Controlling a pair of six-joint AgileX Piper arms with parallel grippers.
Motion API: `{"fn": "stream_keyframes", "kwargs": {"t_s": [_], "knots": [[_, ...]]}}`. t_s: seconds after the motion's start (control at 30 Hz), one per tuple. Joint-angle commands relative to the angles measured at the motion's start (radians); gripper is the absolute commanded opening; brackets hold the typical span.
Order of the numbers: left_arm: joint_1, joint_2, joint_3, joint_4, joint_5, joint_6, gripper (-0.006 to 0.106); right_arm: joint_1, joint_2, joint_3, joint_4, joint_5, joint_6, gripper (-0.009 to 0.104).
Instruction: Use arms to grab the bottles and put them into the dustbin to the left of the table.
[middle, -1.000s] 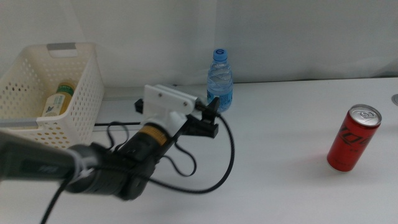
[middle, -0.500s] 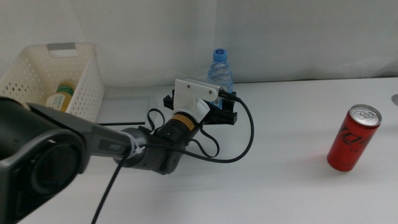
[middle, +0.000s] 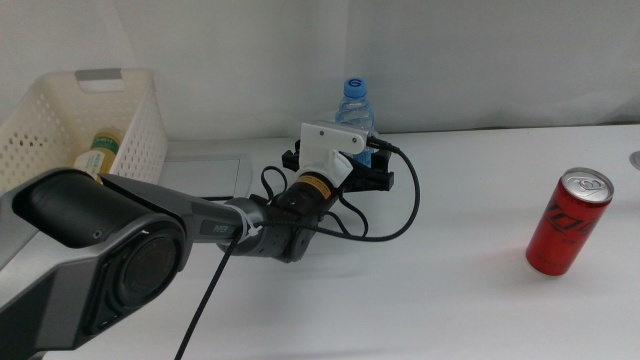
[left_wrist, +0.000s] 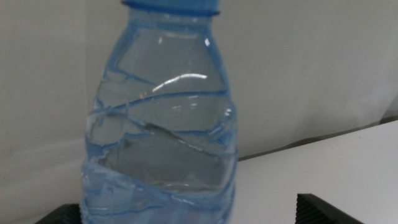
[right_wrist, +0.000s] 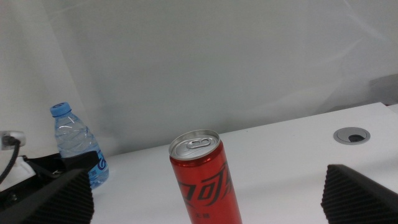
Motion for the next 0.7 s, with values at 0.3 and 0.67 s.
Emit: {"fn": "stream_keyframes", "kwargs": {"t_s": [0.3, 0.67], "knots": [[-0.002, 0.025, -0.099, -0.008, 0.162, -0.016, 0.089, 0.002, 0.0, 0.005, -0.007, -0.004, -0.002, 0.101], [-0.001, 0.025, -0.099, -0.099, 0.166, 0.03, 0.064, 0.002, 0.0, 0.005, -0.007, -0.004, -0.002, 0.101]]}}
